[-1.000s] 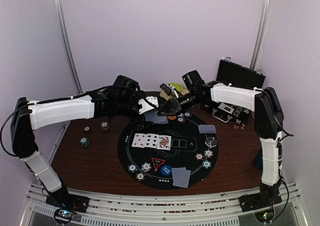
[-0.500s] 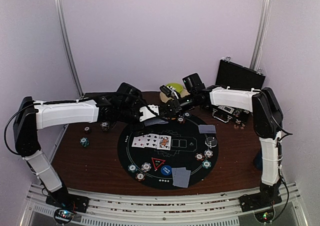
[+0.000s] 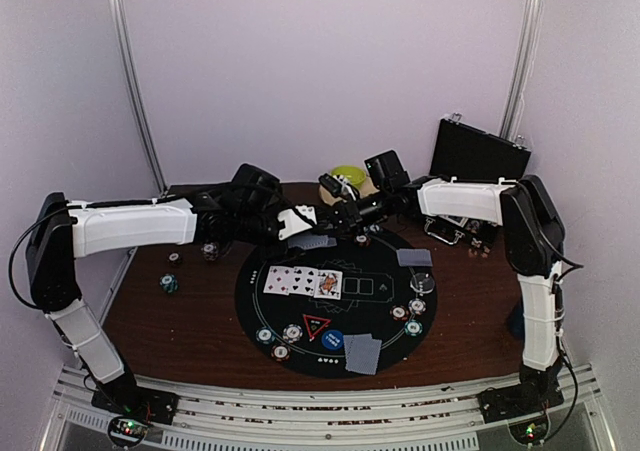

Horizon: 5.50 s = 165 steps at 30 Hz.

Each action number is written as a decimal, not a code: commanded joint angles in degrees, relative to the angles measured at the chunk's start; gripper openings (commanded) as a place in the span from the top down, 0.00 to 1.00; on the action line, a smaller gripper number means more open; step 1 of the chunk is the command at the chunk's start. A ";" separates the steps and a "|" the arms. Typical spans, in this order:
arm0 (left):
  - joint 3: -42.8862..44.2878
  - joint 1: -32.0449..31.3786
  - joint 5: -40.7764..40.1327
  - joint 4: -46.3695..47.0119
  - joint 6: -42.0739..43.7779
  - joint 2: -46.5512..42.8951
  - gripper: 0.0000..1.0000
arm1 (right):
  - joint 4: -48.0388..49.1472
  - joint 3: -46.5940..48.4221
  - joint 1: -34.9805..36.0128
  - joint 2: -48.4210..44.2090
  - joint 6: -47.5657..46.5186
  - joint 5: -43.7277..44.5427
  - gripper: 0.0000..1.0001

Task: Distribute texas hold em gaming equipment
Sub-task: Pass from the right arm to the left, then pick up the poker card from the face-down deck piles.

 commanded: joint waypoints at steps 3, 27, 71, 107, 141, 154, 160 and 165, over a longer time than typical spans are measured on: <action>0.15 -0.11 2.19 1.41 -0.45 -0.53 0.39 | 3.27 -0.30 0.70 0.67 0.96 -1.44 1.00; 0.91 0.87 3.48 0.92 -2.20 1.64 0.76 | -9.47 4.36 0.72 2.23 -9.73 6.12 0.72; -1.96 4.36 6.87 2.20 -3.12 1.75 0.89 | -19.98 7.96 -0.01 3.62 -18.81 16.80 0.79; -3.15 5.13 6.48 3.34 -3.30 1.99 0.89 | -22.39 9.16 -1.01 3.10 -20.11 15.50 1.00; -3.94 5.23 6.16 4.17 -3.17 1.72 0.89 | -16.04 6.60 -0.16 4.54 -13.80 8.27 1.00; -4.60 5.82 5.67 4.63 -3.03 1.54 0.89 | -16.06 5.35 -2.02 1.72 -14.78 7.48 1.00; -4.51 6.11 5.60 4.92 -3.25 1.49 0.89 | -13.99 3.76 -2.23 1.52 -13.36 6.71 1.00; -4.42 6.04 5.62 4.83 -3.23 1.62 0.90 | -10.79 2.78 -2.11 1.82 -10.12 4.74 0.80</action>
